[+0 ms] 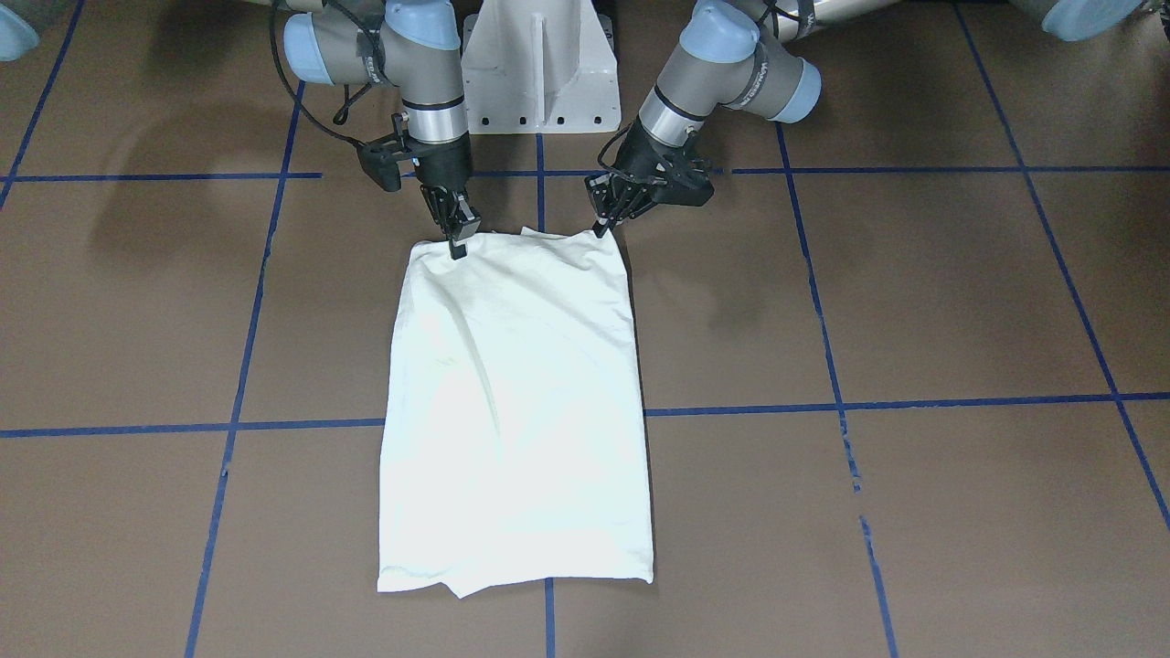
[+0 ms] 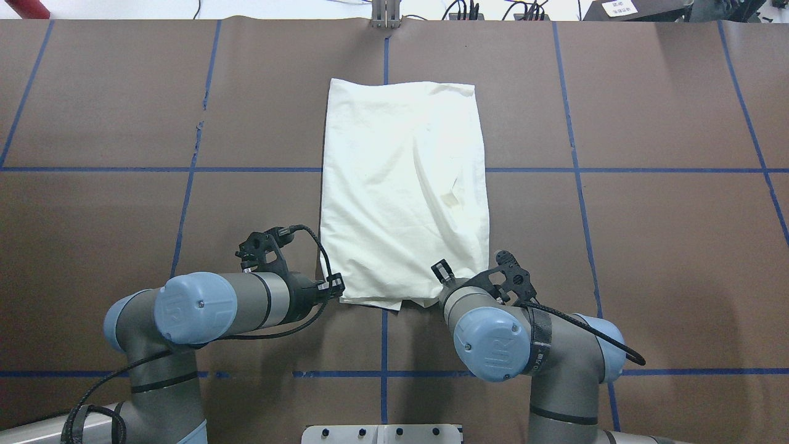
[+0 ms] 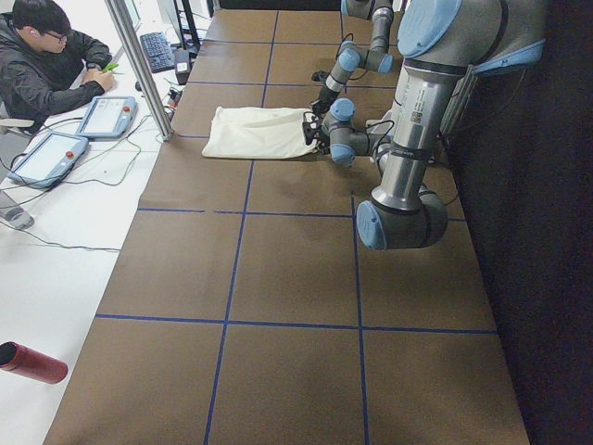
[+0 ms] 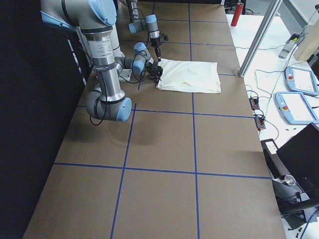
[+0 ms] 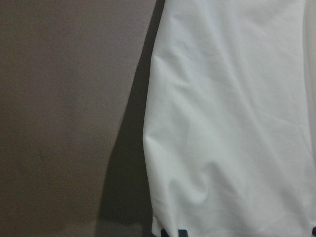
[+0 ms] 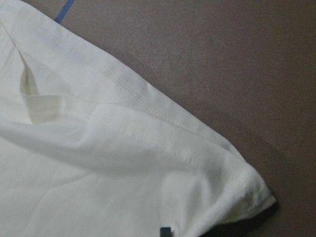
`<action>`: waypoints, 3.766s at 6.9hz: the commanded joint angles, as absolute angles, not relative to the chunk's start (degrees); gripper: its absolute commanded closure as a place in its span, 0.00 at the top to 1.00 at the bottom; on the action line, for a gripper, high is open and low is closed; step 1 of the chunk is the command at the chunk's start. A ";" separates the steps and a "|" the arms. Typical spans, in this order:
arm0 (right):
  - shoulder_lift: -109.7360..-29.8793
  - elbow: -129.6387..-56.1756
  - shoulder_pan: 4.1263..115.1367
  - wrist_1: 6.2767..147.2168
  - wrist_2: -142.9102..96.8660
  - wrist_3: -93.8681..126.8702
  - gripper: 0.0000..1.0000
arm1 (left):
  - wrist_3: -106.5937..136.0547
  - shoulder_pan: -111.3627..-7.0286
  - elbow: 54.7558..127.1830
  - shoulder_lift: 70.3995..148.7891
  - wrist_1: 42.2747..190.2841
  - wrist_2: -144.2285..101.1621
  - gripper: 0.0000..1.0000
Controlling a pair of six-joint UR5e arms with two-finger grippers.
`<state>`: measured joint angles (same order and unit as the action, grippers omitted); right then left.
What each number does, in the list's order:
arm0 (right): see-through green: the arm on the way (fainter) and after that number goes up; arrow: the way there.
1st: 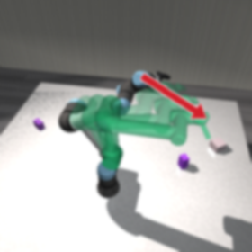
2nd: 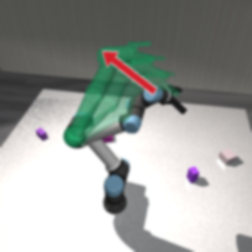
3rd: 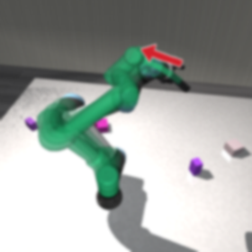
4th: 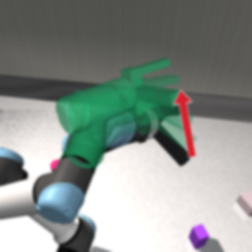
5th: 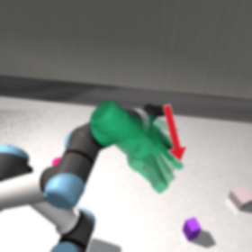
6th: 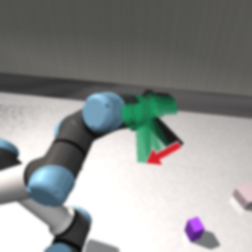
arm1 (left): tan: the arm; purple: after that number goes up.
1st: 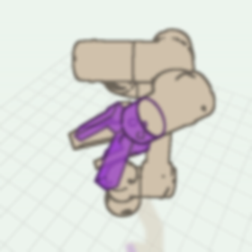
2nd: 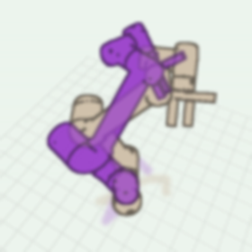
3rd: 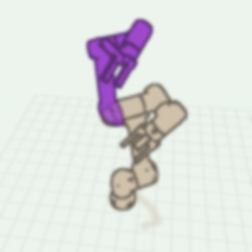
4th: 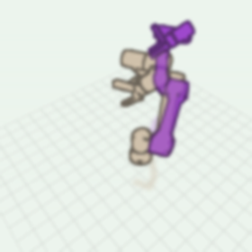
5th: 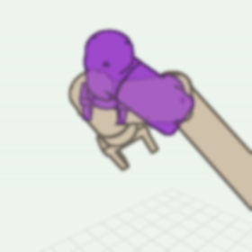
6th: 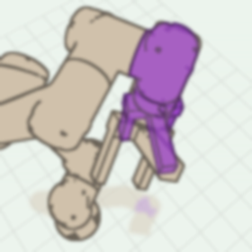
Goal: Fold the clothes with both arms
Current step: 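Lower both grippers onto the near corners and pinch the shirt edge, then lift the near edge with both grippers and fold it away over the shirt, then lay the folded edge down and open both grippers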
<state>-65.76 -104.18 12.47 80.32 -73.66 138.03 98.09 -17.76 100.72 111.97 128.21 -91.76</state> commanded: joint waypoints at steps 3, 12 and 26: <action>-66.70 -110.61 13.27 81.20 -73.91 137.55 0.00 | 97.56 -17.93 107.88 111.36 123.71 -92.46 0.00; -59.78 -120.08 18.07 98.35 -76.62 131.58 0.00 | 87.73 -24.23 126.86 116.26 90.00 -96.50 0.00; -49.31 -83.24 29.00 78.05 -82.44 118.60 0.63 | 78.76 -33.75 92.90 127.27 103.80 -96.24 0.42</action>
<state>-49.30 -83.63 29.00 78.02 -82.51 121.78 79.25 -33.75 92.95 127.26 103.78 -96.24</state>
